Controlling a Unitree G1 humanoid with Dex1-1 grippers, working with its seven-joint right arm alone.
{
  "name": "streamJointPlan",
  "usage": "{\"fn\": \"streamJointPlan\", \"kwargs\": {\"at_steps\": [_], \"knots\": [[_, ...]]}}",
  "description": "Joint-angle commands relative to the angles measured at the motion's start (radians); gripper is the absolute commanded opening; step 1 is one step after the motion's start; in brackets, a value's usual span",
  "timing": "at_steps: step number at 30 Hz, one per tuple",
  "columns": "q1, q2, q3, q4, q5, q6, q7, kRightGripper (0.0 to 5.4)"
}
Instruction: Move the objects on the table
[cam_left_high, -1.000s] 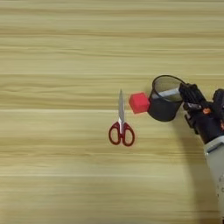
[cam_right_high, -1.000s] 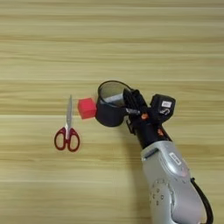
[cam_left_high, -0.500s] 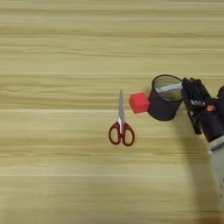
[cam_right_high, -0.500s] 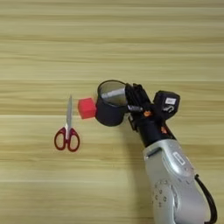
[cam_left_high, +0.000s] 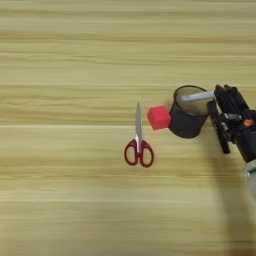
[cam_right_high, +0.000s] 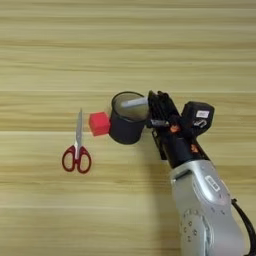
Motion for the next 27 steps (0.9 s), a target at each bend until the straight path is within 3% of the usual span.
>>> {"fn": "streamJointPlan", "kwargs": {"at_steps": [1,15,27], "knots": [[-0.035,-0.028,-0.016,-0.075,0.015,-0.012,-0.019,0.70],[-0.037,-0.053,-0.042,-0.160,0.044,0.015,-0.047,0.70],[-0.063,-0.127,-0.195,-0.142,0.056,-0.003,-0.063,0.70]]}}
